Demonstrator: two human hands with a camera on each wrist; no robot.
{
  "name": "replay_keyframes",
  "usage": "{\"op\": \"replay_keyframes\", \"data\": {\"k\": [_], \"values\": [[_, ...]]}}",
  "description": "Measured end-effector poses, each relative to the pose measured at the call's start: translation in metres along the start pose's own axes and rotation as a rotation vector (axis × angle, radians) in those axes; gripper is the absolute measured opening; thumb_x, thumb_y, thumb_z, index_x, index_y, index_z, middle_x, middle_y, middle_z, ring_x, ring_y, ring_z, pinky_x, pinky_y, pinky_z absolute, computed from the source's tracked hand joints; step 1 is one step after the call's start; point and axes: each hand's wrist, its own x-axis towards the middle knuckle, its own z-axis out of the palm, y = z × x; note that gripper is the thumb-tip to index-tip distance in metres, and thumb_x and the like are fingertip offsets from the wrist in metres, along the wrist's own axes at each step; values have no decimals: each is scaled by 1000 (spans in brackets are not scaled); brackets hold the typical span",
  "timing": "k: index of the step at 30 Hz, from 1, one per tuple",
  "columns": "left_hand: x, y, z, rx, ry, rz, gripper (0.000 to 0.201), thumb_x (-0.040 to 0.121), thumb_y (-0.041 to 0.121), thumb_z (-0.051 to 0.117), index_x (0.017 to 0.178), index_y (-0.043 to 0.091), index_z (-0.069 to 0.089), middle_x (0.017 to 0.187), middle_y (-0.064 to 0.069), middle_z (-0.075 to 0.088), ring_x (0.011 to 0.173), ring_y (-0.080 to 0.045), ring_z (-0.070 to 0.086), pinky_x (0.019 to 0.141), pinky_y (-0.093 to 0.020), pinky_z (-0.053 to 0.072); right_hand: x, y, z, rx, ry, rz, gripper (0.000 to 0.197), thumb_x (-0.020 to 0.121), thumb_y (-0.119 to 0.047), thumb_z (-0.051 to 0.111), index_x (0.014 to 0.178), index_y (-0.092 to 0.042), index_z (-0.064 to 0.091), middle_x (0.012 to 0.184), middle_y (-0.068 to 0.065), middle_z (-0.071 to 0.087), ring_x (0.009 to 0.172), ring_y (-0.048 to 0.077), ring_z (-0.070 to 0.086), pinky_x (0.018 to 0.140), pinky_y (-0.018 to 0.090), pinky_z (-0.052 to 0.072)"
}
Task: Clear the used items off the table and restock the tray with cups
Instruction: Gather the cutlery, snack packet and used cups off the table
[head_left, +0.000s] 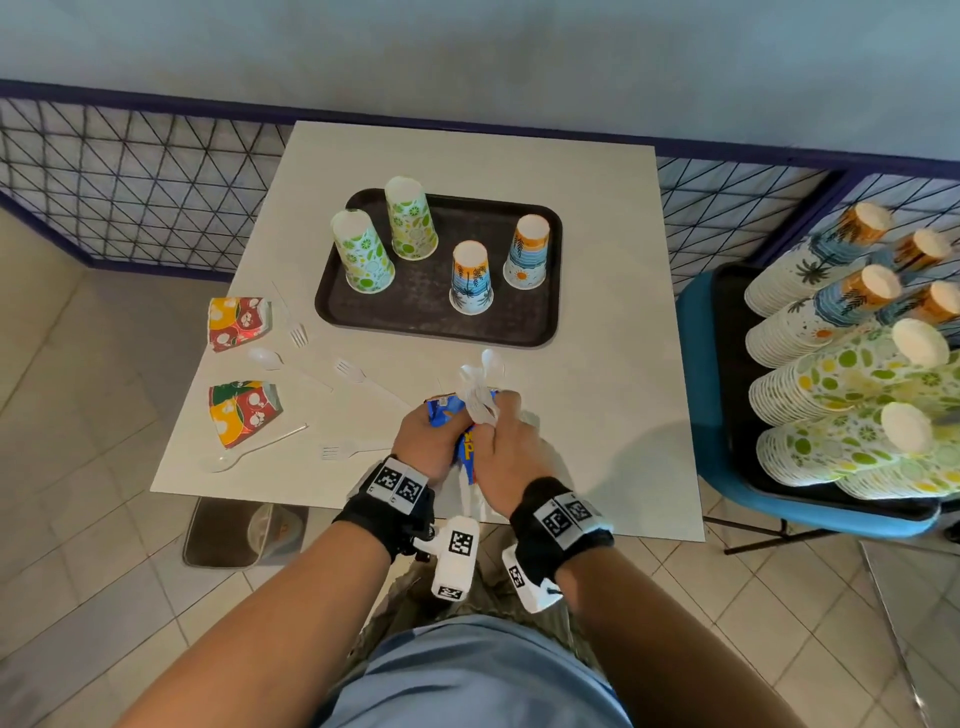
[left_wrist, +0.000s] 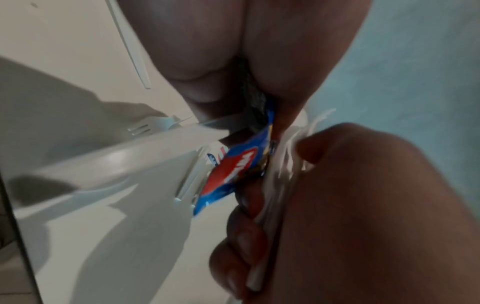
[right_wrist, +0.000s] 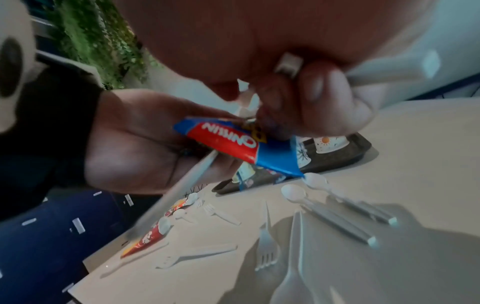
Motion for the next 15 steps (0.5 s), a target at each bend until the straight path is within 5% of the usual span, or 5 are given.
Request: {"op": "replay_keyframes", "data": {"k": [3,8,12,15], "values": [[2,2,0,-42,1,-31,41,78,38,82,95,1,71,100,-32,72,90,-44,68,96,-61,56,2,-6,2,65,44,38,31,107,-27,31,133,-11,36,93,7,53,85,36,61,69,34,37],[-3,17,6,-307,23,-189,35,70,22,70,101,6,72,98,-21,67,84,-30,62,78,-40,50,17,-12,8,84,47,64,34,108,-27,33,131,-3,42,112,17,61,98,36,62,75,34,40],[4,15,8,-262,-26,-106,18,80,29,77,76,13,68,76,-13,64,71,-25,61,78,-41,48,24,-1,9,58,34,-14,26,107,-31,40,122,-11,44,117,12,61,103,34,61,86,43,51],[11,11,11,-194,36,-59,36,84,40,81,90,5,78,79,-11,74,75,-23,70,74,-36,56,26,1,20,68,69,-131,20,101,-19,51,117,-8,54,119,9,54,96,25,56,87,28,45]]}}
